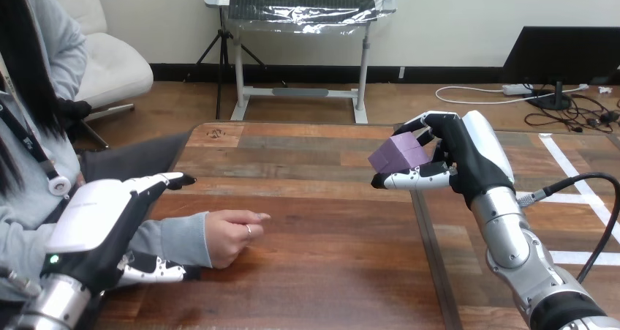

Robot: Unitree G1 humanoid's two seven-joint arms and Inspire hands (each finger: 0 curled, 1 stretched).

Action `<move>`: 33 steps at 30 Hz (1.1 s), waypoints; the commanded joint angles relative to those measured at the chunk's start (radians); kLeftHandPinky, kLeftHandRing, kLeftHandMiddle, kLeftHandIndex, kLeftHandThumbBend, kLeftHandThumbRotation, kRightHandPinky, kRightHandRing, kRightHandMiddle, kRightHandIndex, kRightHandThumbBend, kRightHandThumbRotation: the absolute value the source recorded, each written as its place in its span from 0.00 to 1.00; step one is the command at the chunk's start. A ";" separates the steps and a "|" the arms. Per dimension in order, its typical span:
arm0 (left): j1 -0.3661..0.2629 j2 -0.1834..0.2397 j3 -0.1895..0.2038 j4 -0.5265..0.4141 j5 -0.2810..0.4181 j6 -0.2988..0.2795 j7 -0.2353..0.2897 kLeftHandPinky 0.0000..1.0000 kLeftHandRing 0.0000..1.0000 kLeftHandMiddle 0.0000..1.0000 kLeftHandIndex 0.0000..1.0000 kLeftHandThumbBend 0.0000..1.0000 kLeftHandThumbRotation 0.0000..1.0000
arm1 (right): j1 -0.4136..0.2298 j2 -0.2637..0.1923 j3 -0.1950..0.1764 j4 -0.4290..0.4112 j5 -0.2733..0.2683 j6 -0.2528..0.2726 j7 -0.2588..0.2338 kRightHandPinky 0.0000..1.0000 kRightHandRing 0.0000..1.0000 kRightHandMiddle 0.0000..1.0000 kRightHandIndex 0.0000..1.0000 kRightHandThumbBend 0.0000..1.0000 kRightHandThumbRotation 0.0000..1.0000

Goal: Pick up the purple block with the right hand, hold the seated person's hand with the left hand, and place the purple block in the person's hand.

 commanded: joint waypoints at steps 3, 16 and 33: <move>-0.114 0.052 -0.039 0.057 -0.006 -0.009 0.002 0.74 0.77 0.77 0.77 1.00 0.19 | -0.023 0.007 -0.019 -0.088 0.024 -0.027 0.006 0.05 0.10 0.15 0.18 0.36 0.00; -0.176 0.077 -0.102 0.151 0.014 0.007 0.008 0.72 0.75 0.75 0.75 1.00 0.19 | 0.020 0.000 -0.024 -0.167 0.040 -0.029 0.034 0.05 0.10 0.15 0.17 0.36 0.00; -0.249 0.080 -0.186 0.301 0.030 0.003 0.066 0.69 0.73 0.72 0.72 1.00 0.21 | 0.097 -0.003 -0.038 -0.320 0.065 -0.001 0.080 0.05 0.09 0.14 0.17 0.35 0.00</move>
